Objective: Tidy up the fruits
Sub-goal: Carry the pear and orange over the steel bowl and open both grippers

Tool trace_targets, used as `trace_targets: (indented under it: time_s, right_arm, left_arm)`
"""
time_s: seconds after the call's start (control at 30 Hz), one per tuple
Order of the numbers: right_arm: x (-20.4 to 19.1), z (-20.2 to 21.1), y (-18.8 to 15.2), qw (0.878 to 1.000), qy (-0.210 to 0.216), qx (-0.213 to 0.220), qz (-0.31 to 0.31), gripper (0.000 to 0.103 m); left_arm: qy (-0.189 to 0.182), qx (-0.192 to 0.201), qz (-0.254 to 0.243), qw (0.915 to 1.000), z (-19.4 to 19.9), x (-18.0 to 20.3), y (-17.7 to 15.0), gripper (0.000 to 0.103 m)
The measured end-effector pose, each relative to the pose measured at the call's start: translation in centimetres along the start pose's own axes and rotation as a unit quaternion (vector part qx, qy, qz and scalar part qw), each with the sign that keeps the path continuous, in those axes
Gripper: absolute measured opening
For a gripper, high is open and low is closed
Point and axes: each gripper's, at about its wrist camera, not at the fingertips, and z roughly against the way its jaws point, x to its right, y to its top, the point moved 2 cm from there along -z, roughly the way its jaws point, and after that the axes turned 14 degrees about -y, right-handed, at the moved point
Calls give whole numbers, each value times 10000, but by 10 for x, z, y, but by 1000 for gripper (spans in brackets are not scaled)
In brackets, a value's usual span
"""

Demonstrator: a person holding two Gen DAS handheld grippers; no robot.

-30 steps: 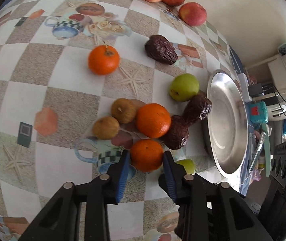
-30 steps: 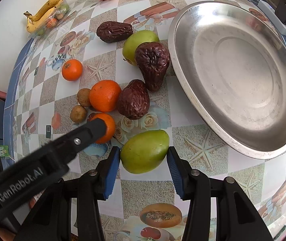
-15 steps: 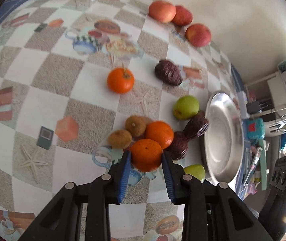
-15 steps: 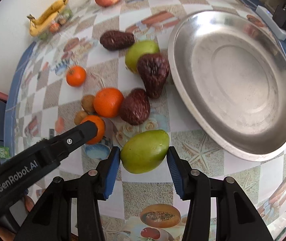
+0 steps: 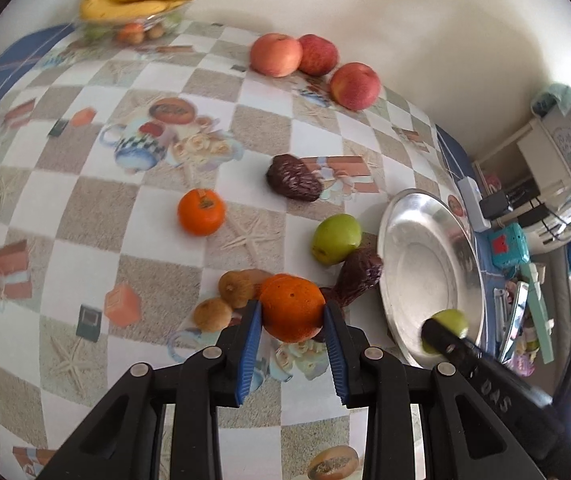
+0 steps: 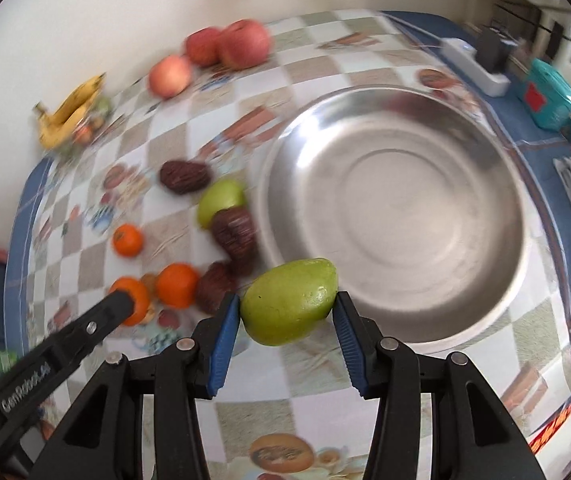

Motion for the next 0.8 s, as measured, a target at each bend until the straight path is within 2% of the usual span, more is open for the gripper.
trace_targets:
  time_s: [0.1, 0.13, 0.23, 0.33, 0.5, 0.67, 0.8]
  right_arm:
    - [17, -2, 8, 9980, -594, 166, -131, 50]
    - [23, -3, 10, 9975, -633, 175, -242, 50]
    - [38, -8, 19, 9969, -538, 148, -553, 50]
    - [47, -7, 29, 9955, -466, 308, -771, 50]
    - [61, -8, 45, 9910, -484, 583, -1105, 50]
    - [73, -19, 62, 9886, -586, 559, -1273, 50]
    - [72, -32, 70, 9888, -581, 461, -1295, 50]
  left_arm:
    - [-10, 8, -297, 9996, -7, 15, 2, 33]
    - [-27, 20, -354, 9994, -10, 20, 4, 33]
    - [-202, 17, -435, 9988, -24, 36, 9, 33]
    - [-300, -23, -677, 9972, -39, 56, 13, 33]
    - [-253, -63, -1132, 9932, -61, 81, 22, 33]
    - [-78, -176, -1415, 9898, -82, 90, 26, 34]
    - [-102, -232, -1464, 9889, -93, 92, 29, 34]
